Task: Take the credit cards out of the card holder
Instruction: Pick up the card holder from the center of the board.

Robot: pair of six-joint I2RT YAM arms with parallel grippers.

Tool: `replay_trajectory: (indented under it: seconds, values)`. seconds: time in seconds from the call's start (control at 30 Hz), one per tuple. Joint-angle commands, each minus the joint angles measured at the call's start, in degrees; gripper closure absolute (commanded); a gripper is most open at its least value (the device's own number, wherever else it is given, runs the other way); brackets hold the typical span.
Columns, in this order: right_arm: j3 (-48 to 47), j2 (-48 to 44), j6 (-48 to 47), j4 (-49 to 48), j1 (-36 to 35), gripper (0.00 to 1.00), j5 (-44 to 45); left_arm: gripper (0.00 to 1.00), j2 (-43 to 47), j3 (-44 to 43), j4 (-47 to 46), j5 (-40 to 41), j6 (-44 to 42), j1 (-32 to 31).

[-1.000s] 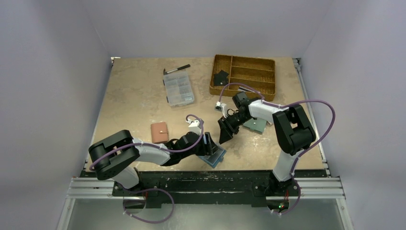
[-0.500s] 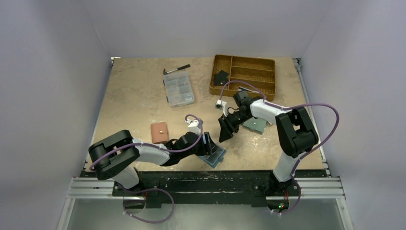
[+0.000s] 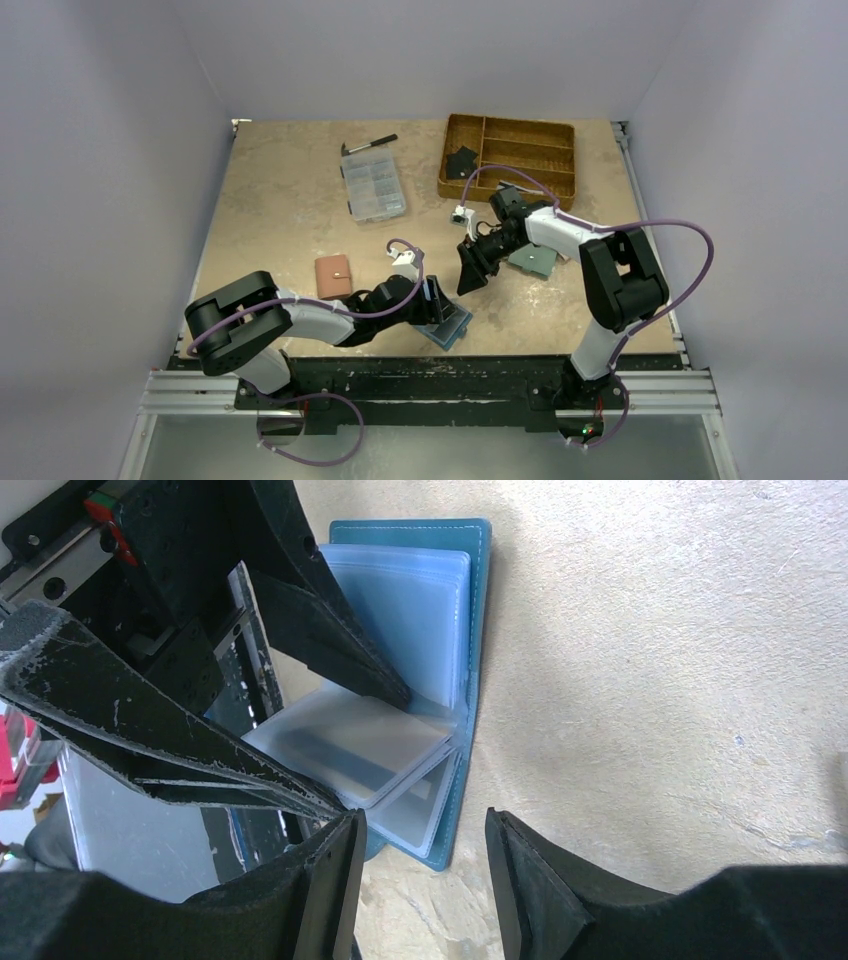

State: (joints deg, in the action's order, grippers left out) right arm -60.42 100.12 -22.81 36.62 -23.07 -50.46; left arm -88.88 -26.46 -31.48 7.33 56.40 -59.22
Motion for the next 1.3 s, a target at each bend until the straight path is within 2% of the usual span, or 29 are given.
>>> replay_trajectory:
  seconds: [0.0,0.83,1.1,1.27]
  values:
    - [-0.9,0.3,0.3,-0.7,-0.8,0.45,-0.7,0.38,-1.3,2.2,7.1,0.3,-1.0,0.6]
    - [0.0,1.3,3.0,-3.7,-3.4,0.48,3.6,0.38,-1.6,2.2,6.5,-0.1,-0.8,0.6]
    - [0.0,1.7,3.9,-4.7,-5.1,0.48,2.7,0.27,-1.9,2.2,5.8,-0.6,-0.6,0.7]
    - [0.0,2.0,4.3,-5.0,-5.8,0.48,2.8,0.25,-1.9,2.4,5.9,-0.6,-0.6,0.7]
